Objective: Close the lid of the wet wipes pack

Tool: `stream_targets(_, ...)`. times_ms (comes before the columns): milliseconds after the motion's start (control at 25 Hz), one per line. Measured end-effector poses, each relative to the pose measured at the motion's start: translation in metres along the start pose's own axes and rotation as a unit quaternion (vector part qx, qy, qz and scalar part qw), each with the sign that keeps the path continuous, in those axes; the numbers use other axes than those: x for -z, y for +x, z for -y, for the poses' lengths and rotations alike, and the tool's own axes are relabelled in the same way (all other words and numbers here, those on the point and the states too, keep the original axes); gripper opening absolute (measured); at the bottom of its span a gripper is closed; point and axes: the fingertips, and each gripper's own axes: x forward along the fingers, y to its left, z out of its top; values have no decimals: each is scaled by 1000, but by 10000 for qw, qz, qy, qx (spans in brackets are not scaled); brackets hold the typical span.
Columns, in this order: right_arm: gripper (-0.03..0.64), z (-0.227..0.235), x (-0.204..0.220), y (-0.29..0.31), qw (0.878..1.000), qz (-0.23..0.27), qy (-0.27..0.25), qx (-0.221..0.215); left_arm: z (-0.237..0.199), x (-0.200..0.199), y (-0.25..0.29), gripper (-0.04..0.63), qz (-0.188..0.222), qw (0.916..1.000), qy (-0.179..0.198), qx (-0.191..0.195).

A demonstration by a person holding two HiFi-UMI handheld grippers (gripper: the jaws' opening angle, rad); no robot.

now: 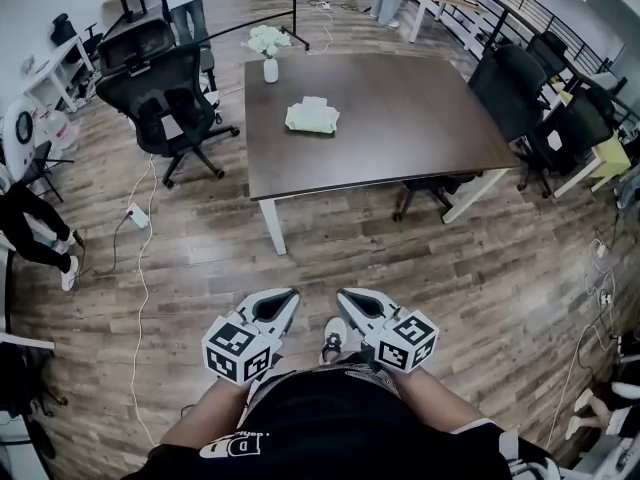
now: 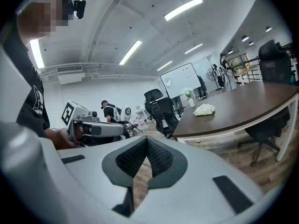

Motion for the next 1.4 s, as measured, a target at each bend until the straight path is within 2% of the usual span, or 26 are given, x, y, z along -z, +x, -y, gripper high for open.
stream_targets(720,5,82,-48,16,9998,2,-67,-193,-27,-51,84,20,50,9999,55,-113)
stream_targets(1400,5,162,-80,24,9992,8,-97,-389,-44,-79,158,20,17,9995,114,-311)
